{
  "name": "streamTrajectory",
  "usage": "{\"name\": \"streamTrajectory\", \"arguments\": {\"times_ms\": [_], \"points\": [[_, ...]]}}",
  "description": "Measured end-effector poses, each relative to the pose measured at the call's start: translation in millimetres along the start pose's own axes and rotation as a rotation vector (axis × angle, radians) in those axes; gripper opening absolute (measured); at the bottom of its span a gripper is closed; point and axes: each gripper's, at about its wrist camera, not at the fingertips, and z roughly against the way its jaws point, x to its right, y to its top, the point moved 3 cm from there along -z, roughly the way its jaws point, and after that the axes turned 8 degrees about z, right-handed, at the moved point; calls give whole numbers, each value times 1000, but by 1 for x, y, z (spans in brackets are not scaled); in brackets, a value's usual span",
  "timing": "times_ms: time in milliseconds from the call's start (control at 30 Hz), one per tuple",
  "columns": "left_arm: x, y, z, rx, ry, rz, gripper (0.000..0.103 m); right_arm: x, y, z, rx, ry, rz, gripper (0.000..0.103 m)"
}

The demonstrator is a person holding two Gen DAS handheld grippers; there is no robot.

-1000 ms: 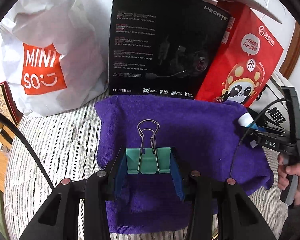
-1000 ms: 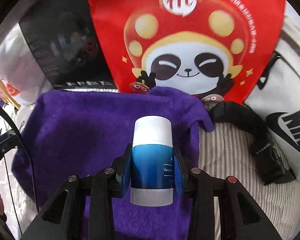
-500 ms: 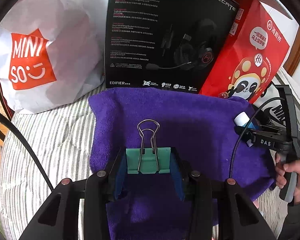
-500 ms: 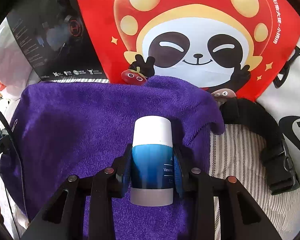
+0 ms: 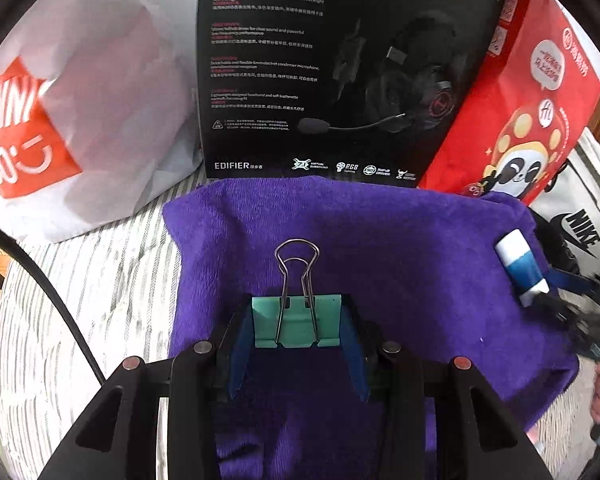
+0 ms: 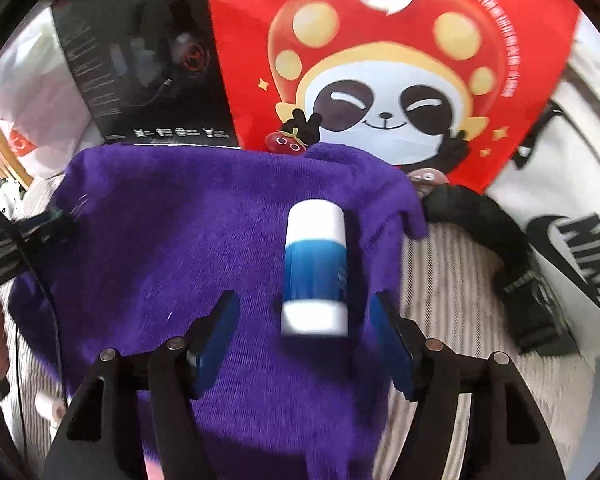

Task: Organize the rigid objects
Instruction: 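Carry the clip and deodorant onto the purple towel and open both grippers, then grasp the white tape roll with the left gripper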

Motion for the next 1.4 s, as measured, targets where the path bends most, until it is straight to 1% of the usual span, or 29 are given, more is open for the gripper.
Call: {"name": "streamTrajectory", "arguments": {"times_ms": [200,300,633,733,767,800,967,1133,1167,1233,1267,1400], "points": [[8,4,-16,-31,35,-20,39,-1,-20,32,18,6,-14,67],[11,4,-20,-40,50,-27,39,5,-25,46,28,8,-29,67],[25,4,-27,-52,115,-73,40,6,-34,76,66,3,-42,67],[29,0,-25,-56,111,-68,44,7,-37,83,72,-4,-43,67],[31,-3,-25,-60,108,-68,49,7,-39,85,74,-3,-44,67],[33,-9,-20,-64,103,-71,55,7,-40,87,76,-2,-46,67],[38,-32,-11,-68,104,-83,65,9,-52,97,77,8,-67,67],[41,-52,5,-69,86,-51,65,10,-69,102,70,36,-112,67],[42,-55,13,-54,79,-39,65,10,-73,103,64,47,-119,67],[44,-64,28,-56,62,-37,65,9,-81,105,60,55,-134,67],[47,-69,39,-45,59,-36,65,8,-83,107,60,58,-140,67],[54,-95,78,-9,68,-51,65,5,-94,109,55,80,-159,67]]}}
